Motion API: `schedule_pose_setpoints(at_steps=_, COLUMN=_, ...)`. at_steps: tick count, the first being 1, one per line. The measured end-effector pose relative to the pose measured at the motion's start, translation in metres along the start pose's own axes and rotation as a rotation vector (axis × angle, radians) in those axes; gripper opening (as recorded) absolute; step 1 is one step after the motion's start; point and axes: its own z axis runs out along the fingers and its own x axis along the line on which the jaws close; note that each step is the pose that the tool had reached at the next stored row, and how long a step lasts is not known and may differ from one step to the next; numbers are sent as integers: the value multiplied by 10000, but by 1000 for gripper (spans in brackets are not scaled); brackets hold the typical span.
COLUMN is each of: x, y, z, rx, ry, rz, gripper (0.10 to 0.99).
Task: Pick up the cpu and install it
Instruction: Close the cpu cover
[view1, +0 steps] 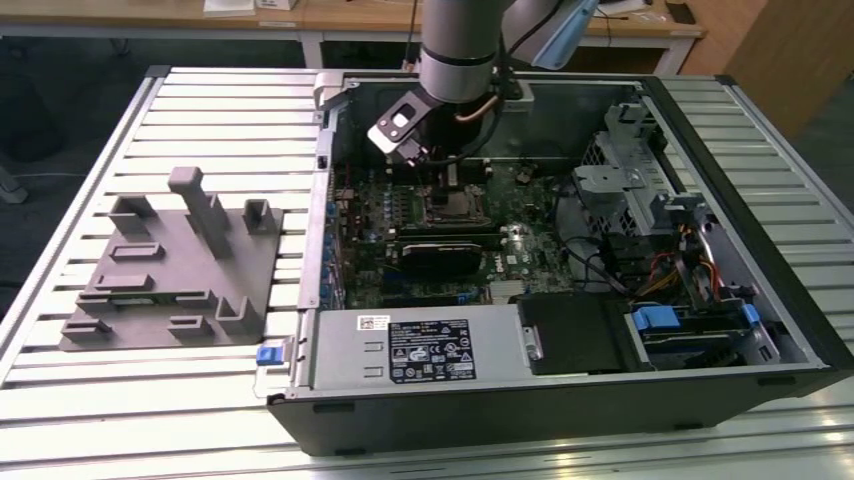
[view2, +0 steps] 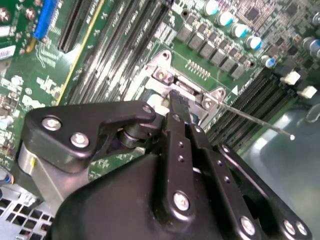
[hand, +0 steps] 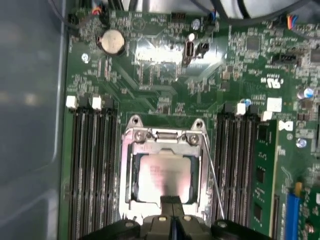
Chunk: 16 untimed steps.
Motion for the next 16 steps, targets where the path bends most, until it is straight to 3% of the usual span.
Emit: schedule_pose_setpoints(at_steps=16, x=-3, y=280, z=-3, rx=5, ry=0, rz=1, gripper=106)
